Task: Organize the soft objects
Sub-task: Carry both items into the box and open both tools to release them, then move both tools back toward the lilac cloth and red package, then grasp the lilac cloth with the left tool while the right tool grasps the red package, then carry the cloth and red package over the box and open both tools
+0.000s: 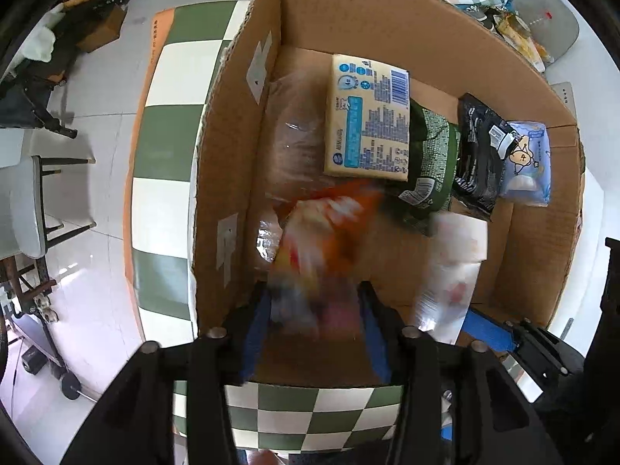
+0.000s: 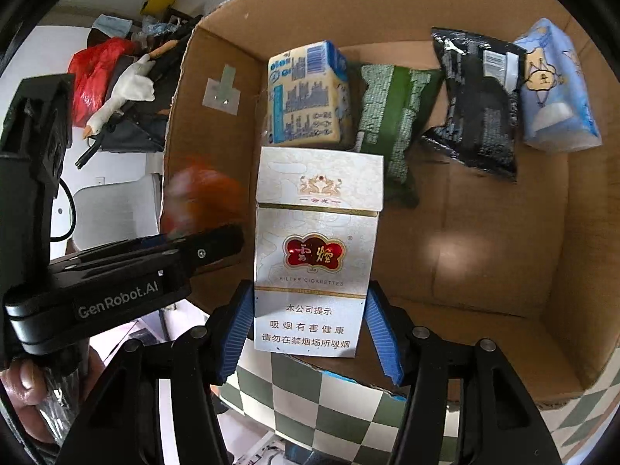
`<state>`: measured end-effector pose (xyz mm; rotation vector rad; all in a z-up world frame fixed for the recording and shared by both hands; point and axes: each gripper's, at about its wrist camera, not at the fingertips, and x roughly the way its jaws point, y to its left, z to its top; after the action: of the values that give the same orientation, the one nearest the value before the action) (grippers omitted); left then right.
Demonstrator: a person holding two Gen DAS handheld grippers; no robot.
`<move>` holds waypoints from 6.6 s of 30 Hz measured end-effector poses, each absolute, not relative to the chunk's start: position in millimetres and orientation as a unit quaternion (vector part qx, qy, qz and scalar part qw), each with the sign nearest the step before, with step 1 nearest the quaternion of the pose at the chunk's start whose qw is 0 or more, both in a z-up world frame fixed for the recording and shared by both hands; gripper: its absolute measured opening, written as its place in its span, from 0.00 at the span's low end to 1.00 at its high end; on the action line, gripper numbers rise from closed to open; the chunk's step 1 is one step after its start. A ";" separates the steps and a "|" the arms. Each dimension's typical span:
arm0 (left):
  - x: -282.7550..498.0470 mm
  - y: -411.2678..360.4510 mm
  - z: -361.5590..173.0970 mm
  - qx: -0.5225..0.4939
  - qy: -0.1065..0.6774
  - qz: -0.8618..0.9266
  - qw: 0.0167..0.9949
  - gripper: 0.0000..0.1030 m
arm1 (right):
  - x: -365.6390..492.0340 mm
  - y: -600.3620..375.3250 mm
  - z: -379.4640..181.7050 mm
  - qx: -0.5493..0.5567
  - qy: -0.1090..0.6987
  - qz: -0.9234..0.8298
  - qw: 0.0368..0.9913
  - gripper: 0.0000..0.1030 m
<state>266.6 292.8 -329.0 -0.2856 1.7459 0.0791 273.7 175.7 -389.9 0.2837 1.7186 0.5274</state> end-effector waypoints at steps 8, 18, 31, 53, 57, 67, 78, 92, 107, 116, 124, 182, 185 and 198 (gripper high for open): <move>268.2 292.5 -312.4 -0.138 0.747 0.023 0.650 0.85 | 271.8 173.9 -381.5 0.110 0.739 0.227 0.625 0.84; 249.5 281.5 -285.9 -0.116 0.705 0.056 0.697 0.99 | 268.0 143.2 -360.2 0.064 0.724 0.182 0.663 1.00; 226.0 259.1 -270.4 -0.073 0.660 0.091 0.742 0.99 | 260.9 120.5 -346.0 -0.018 0.694 0.098 0.713 1.00; 156.8 216.0 -163.5 -0.062 0.574 0.064 0.814 0.99 | 182.8 62.5 -225.3 -0.015 0.601 0.094 0.794 1.00; 150.2 207.7 -145.9 -0.050 0.564 0.063 0.822 0.99 | 170.2 55.0 -208.8 -0.003 0.594 0.101 0.798 1.00; 167.2 157.7 -125.4 -0.005 0.552 0.043 0.832 0.99 | 165.6 22.5 -191.1 0.042 0.588 0.122 0.798 1.00; 280.3 27.6 -181.8 -0.006 0.611 -0.044 0.790 0.99 | 226.7 -155.4 -233.0 0.125 0.602 -0.015 0.788 1.00; 441.3 -120.6 -387.5 -0.137 0.788 -0.082 0.595 0.82 | 344.9 -333.2 -422.2 0.241 0.693 -0.100 0.672 0.94; 468.9 -185.4 -465.3 -0.089 0.827 -0.044 0.553 0.82 | 367.9 -370.4 -489.9 0.218 0.744 -0.082 0.627 0.81; 459.4 -204.9 -456.5 0.012 0.798 -0.036 0.602 0.49 | 384.3 -347.2 -500.0 0.196 0.756 -0.059 0.622 0.81; 440.5 -207.7 -450.4 0.053 0.776 -0.037 0.628 0.42 | 391.0 -330.2 -515.4 0.152 0.767 -0.085 0.618 0.73; 298.1 160.0 -302.6 -0.202 0.719 -0.086 0.660 0.41 | 271.1 46.4 -330.2 0.087 0.698 0.104 0.703 0.49; 300.2 159.4 -309.8 -0.194 0.731 -0.078 0.649 0.42 | 277.8 47.4 -342.5 0.086 0.702 0.099 0.700 0.50; 296.8 155.9 -316.1 -0.159 0.736 -0.069 0.654 0.77 | 278.5 47.6 -339.5 0.063 0.702 0.084 0.704 0.59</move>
<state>296.8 155.9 -316.1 -0.3612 1.6699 -0.1573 278.5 47.6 -339.5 0.1405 1.5621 0.1865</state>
